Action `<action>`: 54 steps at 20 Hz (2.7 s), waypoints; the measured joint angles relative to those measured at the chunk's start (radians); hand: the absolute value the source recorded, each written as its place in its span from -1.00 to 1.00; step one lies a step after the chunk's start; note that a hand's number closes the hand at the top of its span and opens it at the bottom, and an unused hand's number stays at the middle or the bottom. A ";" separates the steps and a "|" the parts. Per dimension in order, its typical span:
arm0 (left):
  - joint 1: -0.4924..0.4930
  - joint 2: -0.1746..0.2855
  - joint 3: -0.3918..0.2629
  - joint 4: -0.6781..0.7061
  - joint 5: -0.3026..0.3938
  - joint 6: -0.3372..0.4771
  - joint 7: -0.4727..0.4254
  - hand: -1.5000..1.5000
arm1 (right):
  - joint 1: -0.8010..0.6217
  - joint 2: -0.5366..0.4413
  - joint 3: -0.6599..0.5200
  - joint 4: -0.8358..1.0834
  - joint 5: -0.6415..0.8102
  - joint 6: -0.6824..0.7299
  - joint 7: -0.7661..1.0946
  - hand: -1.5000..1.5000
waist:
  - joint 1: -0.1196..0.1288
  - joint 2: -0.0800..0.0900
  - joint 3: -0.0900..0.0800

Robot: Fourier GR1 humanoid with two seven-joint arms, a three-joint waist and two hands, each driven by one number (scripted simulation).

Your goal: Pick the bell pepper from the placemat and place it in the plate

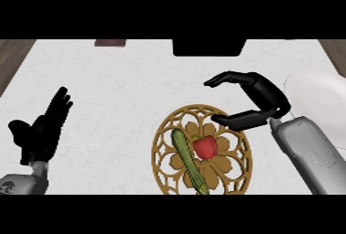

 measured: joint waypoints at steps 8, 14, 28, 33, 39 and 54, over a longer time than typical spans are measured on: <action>-0.084 -0.027 -0.014 0.069 0.004 -0.043 0.052 0.00 | 0.057 -0.088 0.082 0.177 0.259 0.047 -0.388 -1.00 | 0.006 0.002 0.003; -0.081 -0.046 -0.007 0.067 -0.013 -0.051 0.066 0.00 | 0.020 -0.116 0.101 0.170 0.401 0.040 -0.373 -1.00 | 0.005 -0.003 0.003; -0.103 -0.083 0.026 0.094 -0.053 -0.063 0.076 0.00 | 0.056 -0.135 0.180 -0.071 0.666 0.110 -0.088 -1.00 | -0.001 -0.006 0.003; -0.080 -0.072 0.051 0.082 -0.048 -0.102 0.071 0.00 | 0.041 -0.098 0.203 -0.087 0.778 0.126 0.001 -1.00 | 0.004 -0.005 0.003; -0.065 -0.098 0.054 0.045 -0.073 -0.099 0.095 0.00 | 0.038 -0.038 0.220 -0.065 0.900 0.161 0.043 -1.00 | 0.006 -0.004 0.003; -0.059 -0.145 0.102 0.028 -0.134 -0.138 0.106 0.00 | 0.042 0.131 0.181 0.048 1.161 0.170 0.050 -1.00 | 0.005 -0.004 0.003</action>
